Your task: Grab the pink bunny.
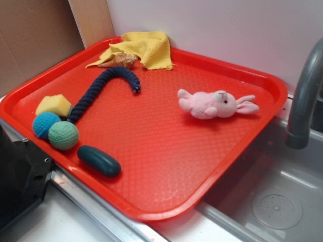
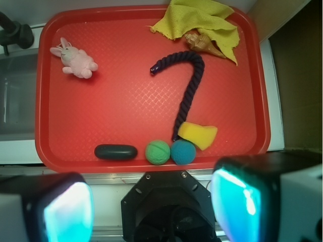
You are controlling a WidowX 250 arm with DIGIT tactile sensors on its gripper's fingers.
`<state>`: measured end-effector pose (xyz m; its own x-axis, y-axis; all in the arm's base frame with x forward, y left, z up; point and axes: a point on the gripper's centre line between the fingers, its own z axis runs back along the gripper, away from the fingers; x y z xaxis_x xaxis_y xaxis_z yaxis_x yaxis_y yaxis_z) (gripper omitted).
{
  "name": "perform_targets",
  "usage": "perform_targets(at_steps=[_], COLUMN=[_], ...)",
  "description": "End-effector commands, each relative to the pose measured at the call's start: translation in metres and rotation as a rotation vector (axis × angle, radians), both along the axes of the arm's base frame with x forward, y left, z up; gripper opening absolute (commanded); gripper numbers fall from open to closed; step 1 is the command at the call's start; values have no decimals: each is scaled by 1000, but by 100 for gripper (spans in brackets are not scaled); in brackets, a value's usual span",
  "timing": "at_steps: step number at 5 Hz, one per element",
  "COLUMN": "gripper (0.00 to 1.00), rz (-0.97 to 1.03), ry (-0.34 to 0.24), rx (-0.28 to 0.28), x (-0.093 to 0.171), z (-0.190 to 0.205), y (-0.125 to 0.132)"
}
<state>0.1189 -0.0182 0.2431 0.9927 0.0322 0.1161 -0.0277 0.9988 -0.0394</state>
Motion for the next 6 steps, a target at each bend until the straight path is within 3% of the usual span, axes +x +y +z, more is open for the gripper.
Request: perform_targets(at_steps=[1, 2, 3, 4, 5, 6], gripper=[100, 100, 100, 100, 100, 100], rz=[0, -249, -497, -747, -887, -910], ry=[0, 67, 130, 167, 77, 36], rx=[0, -23, 71, 107, 94, 109], x=[0, 50, 85, 113, 135, 142], z=[0, -20, -48, -86, -132, -155], y=[0, -50, -95, -114, -121, -118])
